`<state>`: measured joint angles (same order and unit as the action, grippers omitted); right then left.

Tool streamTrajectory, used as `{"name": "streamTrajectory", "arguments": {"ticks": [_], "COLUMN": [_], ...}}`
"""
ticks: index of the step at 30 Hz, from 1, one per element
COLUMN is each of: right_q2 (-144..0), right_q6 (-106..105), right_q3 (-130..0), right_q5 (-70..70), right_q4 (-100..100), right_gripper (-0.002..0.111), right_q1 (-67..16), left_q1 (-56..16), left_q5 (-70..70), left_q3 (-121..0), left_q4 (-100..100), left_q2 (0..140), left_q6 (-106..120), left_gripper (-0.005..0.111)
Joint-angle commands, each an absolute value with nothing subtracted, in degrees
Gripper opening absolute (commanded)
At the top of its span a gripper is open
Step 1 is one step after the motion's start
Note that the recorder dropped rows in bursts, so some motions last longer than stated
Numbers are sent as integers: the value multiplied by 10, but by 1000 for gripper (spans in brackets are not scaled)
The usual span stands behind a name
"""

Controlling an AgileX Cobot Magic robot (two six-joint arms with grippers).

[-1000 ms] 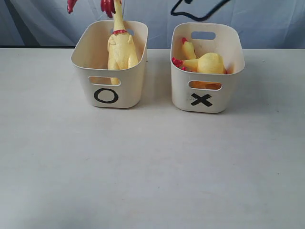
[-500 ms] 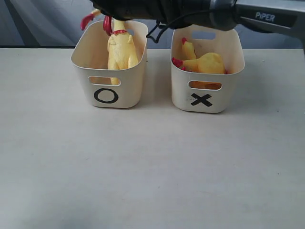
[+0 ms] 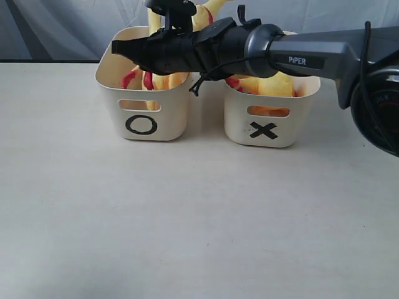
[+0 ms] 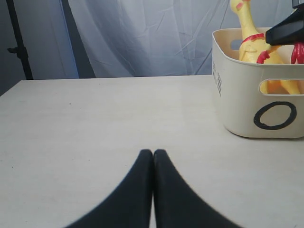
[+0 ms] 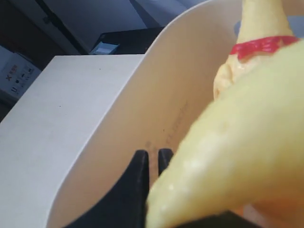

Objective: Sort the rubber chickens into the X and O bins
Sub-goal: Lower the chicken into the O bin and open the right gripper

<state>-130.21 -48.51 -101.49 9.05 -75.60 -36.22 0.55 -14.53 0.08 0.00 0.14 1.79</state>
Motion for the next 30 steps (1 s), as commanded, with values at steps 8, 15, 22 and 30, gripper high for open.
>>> {"name": "streamTrajectory", "arguments": {"ticks": [8, 15, 22, 30], "right_q2": [-1326, -1326, -1309, -1265], "right_q6": [-495, -469, -239, -150], "right_q3": [-1020, -1020, -1020, -1020], "right_q5": [169, 243, 272, 273], "right_q4": [-747, -717, -479, -381], "right_gripper": [-1, -1, -1, 17], "right_q1": [-360, -360, -360, -361], "left_q1": [4, 4, 4, 4], "left_q5": [-139, -139, -139, -139], "left_q3": [0, 0, 0, 0], "left_q4": [0, 0, 0, 0], "left_q2": [0, 0, 0, 0], "left_q6": [15, 15, 15, 15], "left_gripper": [0, 0, 0, 0]}}
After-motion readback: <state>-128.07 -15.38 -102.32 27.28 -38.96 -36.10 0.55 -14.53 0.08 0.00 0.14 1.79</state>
